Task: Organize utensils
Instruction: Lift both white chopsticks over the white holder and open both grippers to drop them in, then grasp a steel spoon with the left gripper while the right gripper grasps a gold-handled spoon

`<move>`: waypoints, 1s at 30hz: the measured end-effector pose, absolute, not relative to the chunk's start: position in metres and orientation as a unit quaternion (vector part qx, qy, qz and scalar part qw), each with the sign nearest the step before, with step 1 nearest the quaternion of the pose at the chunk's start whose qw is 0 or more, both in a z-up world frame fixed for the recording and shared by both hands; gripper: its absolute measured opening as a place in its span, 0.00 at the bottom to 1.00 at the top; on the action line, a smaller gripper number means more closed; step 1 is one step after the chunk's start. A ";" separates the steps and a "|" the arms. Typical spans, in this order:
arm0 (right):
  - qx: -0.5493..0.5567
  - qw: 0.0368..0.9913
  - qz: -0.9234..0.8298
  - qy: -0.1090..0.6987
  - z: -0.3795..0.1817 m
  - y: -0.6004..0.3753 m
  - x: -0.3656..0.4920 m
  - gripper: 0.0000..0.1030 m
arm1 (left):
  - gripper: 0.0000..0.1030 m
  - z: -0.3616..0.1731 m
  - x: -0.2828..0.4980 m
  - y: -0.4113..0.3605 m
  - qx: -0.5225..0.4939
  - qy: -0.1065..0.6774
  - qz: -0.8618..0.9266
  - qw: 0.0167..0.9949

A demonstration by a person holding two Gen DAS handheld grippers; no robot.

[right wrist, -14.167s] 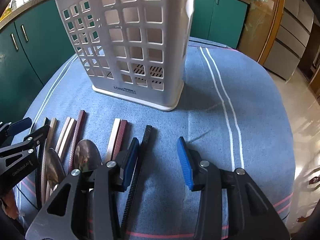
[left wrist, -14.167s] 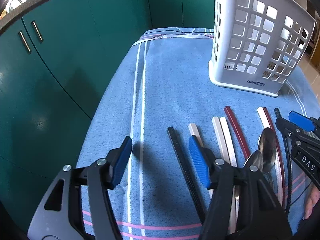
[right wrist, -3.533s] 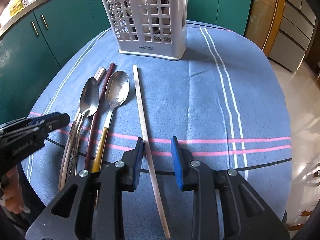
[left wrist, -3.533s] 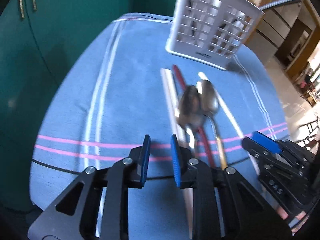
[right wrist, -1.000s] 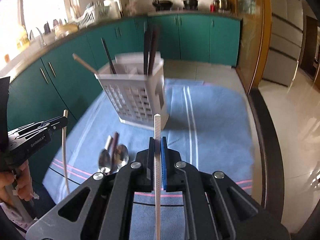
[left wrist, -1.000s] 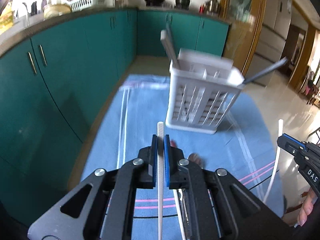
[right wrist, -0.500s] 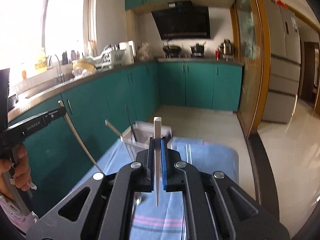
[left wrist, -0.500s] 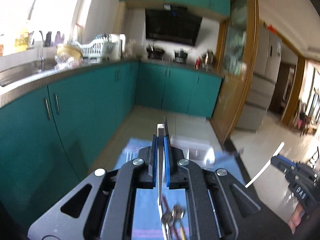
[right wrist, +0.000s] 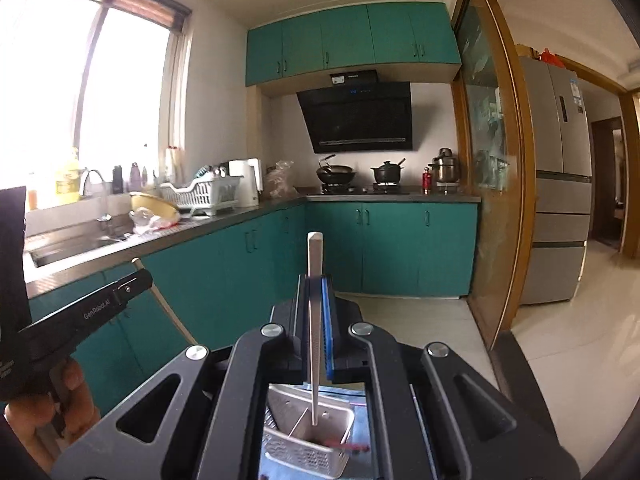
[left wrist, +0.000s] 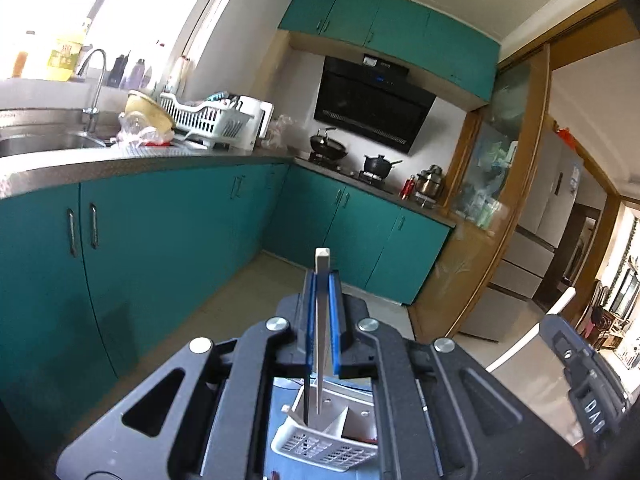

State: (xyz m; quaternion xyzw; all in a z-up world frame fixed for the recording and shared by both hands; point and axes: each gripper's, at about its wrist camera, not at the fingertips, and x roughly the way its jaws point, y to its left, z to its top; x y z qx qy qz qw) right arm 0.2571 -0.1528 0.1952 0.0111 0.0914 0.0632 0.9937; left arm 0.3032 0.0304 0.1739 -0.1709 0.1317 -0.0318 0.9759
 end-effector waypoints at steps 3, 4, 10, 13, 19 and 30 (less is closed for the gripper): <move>0.014 0.992 0.063 0.105 0.177 -0.154 0.282 0.06 | 0.06 0.161 0.326 0.021 -0.165 0.149 -0.025 0.975; 0.014 0.992 0.059 0.108 0.172 -0.155 0.288 0.06 | 0.06 0.155 0.333 0.018 -0.164 0.155 -0.024 0.974; 0.022 0.991 0.048 0.126 0.144 -0.166 0.314 0.06 | 0.06 0.126 0.356 0.011 -0.151 0.180 -0.017 0.972; 0.031 0.989 0.043 0.137 0.133 -0.171 0.321 0.06 | 0.06 0.117 0.360 0.012 -0.150 0.188 -0.015 0.971; 0.041 0.986 0.034 0.157 0.117 -0.183 0.322 0.07 | 0.06 0.106 0.353 0.011 -0.133 0.190 -0.009 0.973; 0.040 0.991 0.016 0.124 0.127 -0.201 0.265 0.33 | 0.25 0.109 0.312 0.032 -0.141 0.183 -0.020 0.973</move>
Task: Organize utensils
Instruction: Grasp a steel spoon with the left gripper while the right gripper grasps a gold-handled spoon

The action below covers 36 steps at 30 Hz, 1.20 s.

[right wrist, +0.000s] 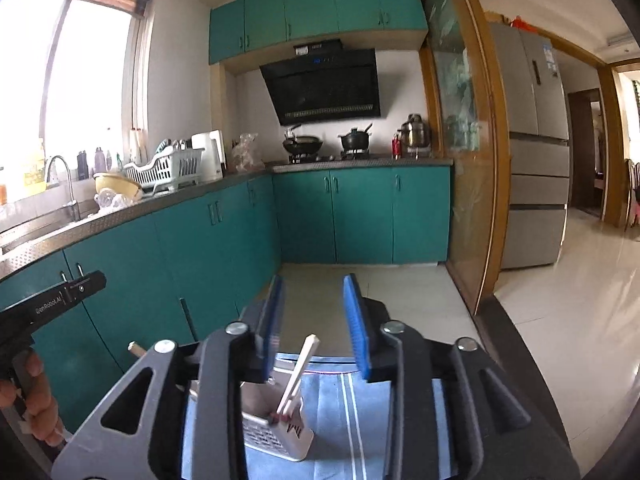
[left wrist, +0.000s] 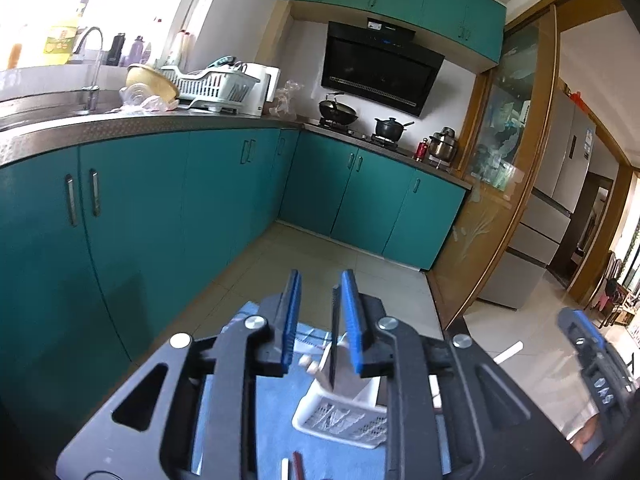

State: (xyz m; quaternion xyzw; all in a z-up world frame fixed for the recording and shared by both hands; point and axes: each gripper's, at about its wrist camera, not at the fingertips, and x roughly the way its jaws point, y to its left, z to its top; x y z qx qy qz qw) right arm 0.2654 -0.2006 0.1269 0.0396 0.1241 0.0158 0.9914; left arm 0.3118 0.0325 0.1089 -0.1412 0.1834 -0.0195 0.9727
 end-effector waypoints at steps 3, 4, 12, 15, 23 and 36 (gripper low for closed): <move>0.049 0.991 0.020 0.126 0.123 -0.211 0.236 0.37 | 0.29 0.100 0.291 0.044 -0.139 0.196 -0.013 0.971; 0.053 0.990 0.022 0.131 0.118 -0.215 0.227 0.37 | 0.30 0.094 0.283 0.048 -0.130 0.201 -0.007 0.971; 0.033 0.936 0.093 0.339 -0.016 -0.187 0.217 0.37 | 0.35 -0.024 0.247 0.040 -0.035 0.340 -0.022 0.940; 0.031 0.902 0.119 0.414 -0.067 -0.160 0.223 0.37 | 0.33 -0.070 0.250 0.034 -0.046 0.406 -0.050 0.911; 0.014 0.866 0.161 0.473 -0.113 -0.111 0.232 0.37 | 0.32 -0.104 0.252 0.027 -0.046 0.443 -0.063 0.893; 0.007 0.871 0.093 0.483 -0.127 -0.120 0.230 0.09 | 0.35 -0.109 0.263 0.012 -0.050 0.449 -0.102 0.886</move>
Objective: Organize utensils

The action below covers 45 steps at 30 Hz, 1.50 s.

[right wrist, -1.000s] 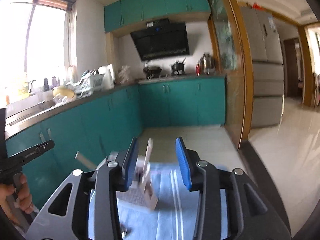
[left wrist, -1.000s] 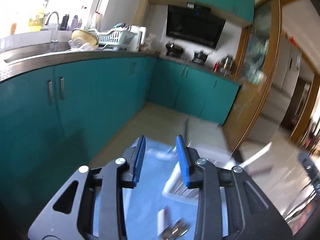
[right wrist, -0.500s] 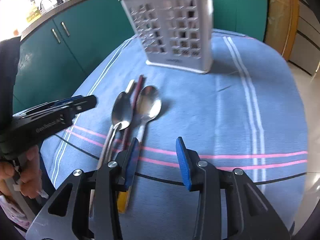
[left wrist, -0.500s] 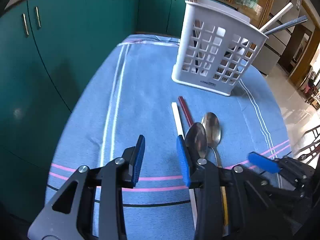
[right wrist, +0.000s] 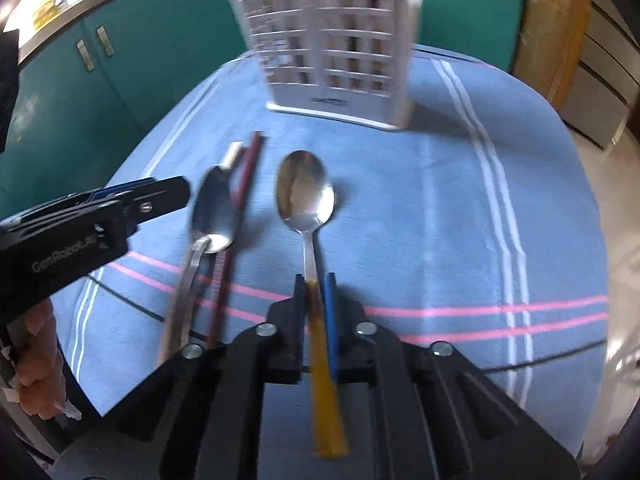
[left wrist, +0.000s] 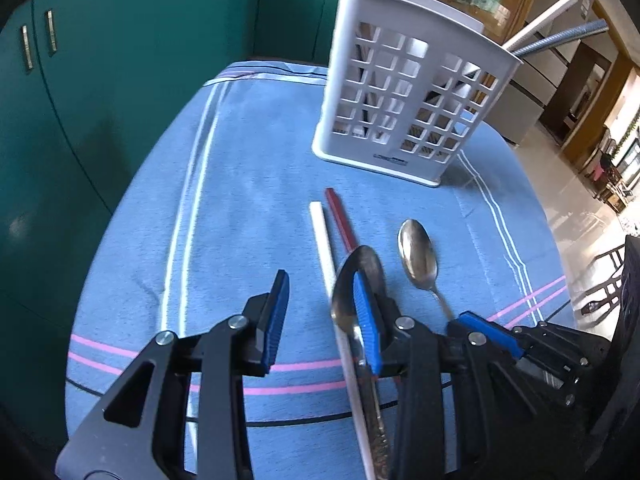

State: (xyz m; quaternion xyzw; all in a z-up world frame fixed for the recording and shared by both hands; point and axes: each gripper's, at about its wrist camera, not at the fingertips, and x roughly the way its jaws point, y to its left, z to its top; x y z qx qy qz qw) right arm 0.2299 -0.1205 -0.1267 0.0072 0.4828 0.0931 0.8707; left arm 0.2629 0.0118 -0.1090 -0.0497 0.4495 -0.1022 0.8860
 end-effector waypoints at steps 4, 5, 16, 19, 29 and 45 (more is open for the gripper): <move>0.025 0.868 0.080 0.490 -0.126 -0.140 0.221 0.09 | 0.35 -0.111 0.269 0.004 -0.046 0.447 -0.125 0.884; 0.027 0.867 0.081 0.492 -0.126 -0.144 0.219 0.09 | 0.35 -0.112 0.271 0.001 -0.045 0.447 -0.129 0.884; 0.058 0.857 0.137 0.493 -0.116 -0.153 0.207 0.21 | 0.04 -0.116 0.273 -0.001 -0.049 0.450 -0.126 0.883; 0.059 0.871 0.134 0.470 -0.107 -0.161 0.221 0.21 | 0.05 -0.115 0.273 0.004 -0.055 0.451 -0.126 0.882; 0.016 0.858 0.240 0.453 -0.108 -0.165 0.295 0.22 | 0.30 -0.114 0.281 0.001 -0.054 0.448 -0.158 0.878; 0.068 0.809 0.342 0.473 -0.123 -0.175 0.313 0.04 | 0.15 -0.124 0.300 -0.012 -0.065 0.465 -0.211 0.857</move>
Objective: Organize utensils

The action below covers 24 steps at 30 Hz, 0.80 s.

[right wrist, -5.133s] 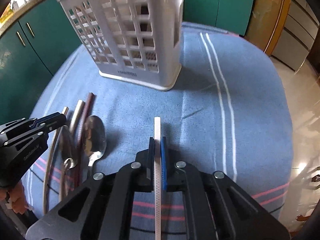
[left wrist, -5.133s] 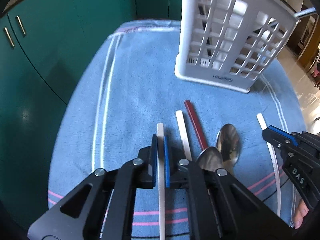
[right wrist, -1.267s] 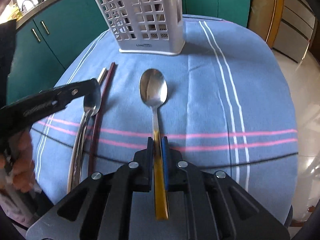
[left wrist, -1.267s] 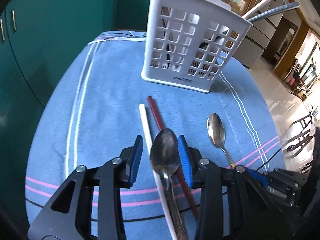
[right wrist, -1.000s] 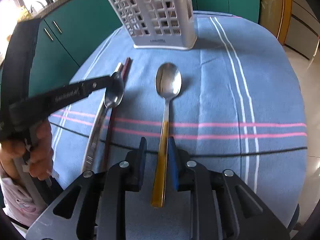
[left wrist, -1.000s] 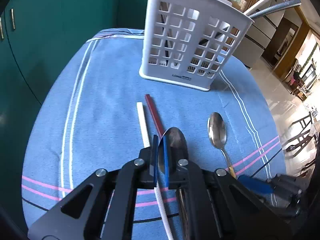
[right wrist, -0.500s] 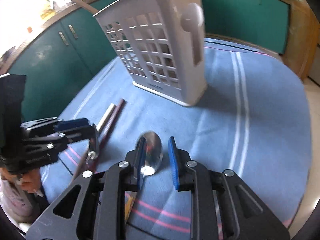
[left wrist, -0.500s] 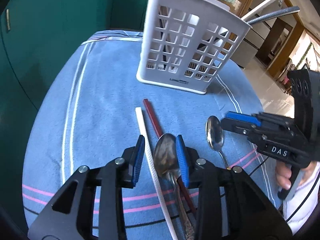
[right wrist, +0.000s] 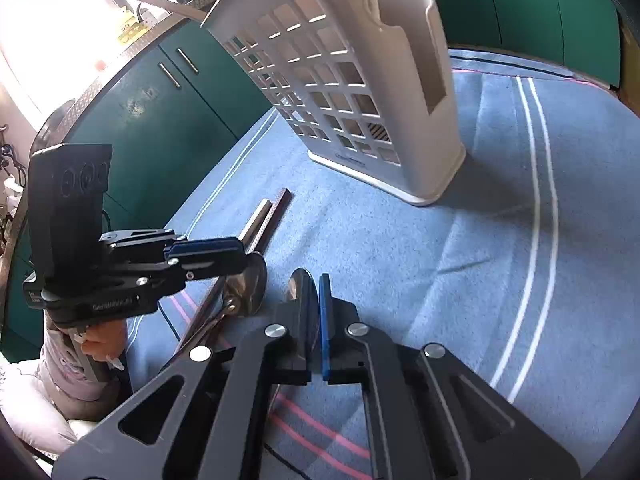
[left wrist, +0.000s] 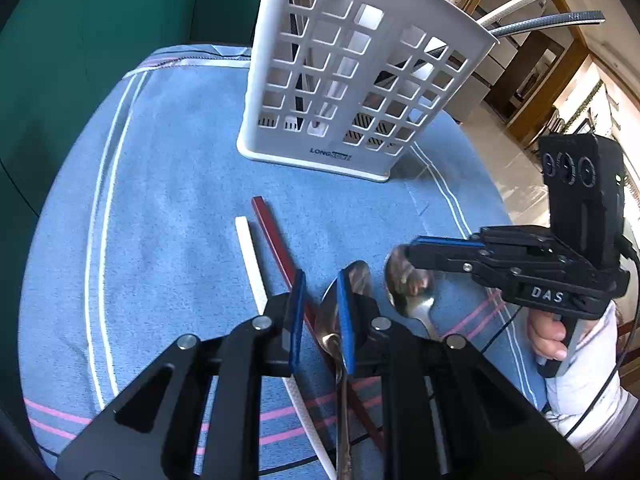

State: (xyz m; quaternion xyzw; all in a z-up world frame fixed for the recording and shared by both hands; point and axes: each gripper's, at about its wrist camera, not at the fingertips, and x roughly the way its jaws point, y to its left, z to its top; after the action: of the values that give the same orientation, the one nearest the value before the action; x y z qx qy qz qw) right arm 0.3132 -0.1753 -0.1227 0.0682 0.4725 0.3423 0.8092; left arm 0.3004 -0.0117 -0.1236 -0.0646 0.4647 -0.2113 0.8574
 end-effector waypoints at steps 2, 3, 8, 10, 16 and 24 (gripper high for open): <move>0.066 0.811 0.339 0.472 -0.121 -0.185 0.308 0.03 | 0.16 -0.122 0.301 -0.012 -0.067 0.462 -0.213 0.858; 0.064 0.814 0.333 0.471 -0.121 -0.187 0.305 0.02 | 0.21 -0.121 0.301 -0.011 -0.068 0.461 -0.215 0.858; 0.071 0.822 0.314 0.470 -0.124 -0.204 0.291 0.02 | 0.38 -0.117 0.306 -0.024 -0.041 0.456 -0.241 0.856; 0.077 0.821 0.309 0.474 -0.128 -0.209 0.290 0.02 | 0.38 -0.118 0.309 -0.030 -0.032 0.458 -0.255 0.851; 0.089 0.820 0.309 0.474 -0.131 -0.218 0.284 0.02 | 0.22 -0.129 0.322 -0.038 -0.026 0.483 -0.273 0.832; 0.093 0.819 0.310 0.473 -0.131 -0.213 0.285 0.20 | 0.03 -0.128 0.310 -0.030 -0.040 0.479 -0.262 0.837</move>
State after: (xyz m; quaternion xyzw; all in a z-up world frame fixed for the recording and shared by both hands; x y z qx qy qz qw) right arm 0.2850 -0.2128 -0.1308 0.0931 0.4733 0.3099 0.8193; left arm 0.3096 -0.0301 -0.1278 -0.0395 0.4794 -0.2622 0.8366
